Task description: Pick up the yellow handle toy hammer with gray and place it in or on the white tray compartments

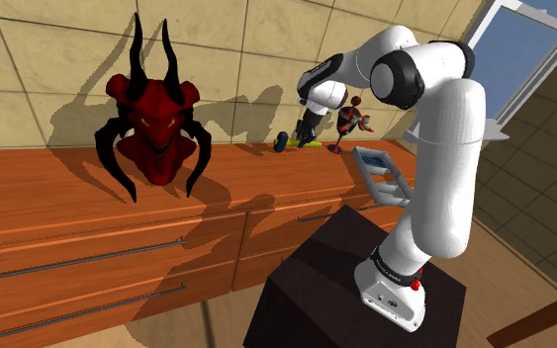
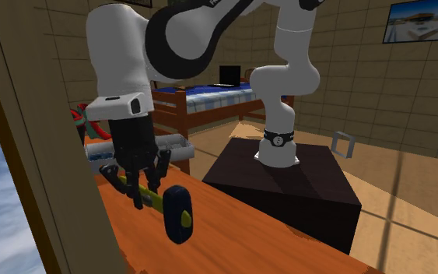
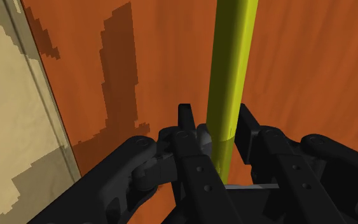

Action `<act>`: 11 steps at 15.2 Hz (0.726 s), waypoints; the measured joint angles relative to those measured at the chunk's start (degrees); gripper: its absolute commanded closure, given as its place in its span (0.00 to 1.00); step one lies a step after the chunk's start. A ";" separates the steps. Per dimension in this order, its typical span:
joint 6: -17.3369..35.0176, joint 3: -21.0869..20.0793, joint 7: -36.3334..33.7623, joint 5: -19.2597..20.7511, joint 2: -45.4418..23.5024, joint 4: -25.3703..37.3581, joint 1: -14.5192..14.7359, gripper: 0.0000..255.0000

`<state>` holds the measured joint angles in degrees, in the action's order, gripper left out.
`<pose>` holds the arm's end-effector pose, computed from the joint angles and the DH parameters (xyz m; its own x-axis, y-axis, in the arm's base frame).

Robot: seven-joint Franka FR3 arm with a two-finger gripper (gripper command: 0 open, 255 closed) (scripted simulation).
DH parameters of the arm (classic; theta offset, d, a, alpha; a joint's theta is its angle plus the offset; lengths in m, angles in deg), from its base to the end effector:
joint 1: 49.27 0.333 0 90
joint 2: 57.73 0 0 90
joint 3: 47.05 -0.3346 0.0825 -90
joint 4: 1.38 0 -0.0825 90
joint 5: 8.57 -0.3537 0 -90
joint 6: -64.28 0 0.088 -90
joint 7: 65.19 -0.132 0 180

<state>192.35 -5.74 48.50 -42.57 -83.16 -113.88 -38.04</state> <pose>0.5359 -0.2521 0.3055 0.4251 0.8896 0.1671 0.9003 -0.4347 0.0236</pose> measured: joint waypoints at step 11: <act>-5.47 3.10 -4.11 5.48 5.18 2.05 2.17 1.00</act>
<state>186.89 -2.64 44.39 -37.09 -77.99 -111.83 -35.87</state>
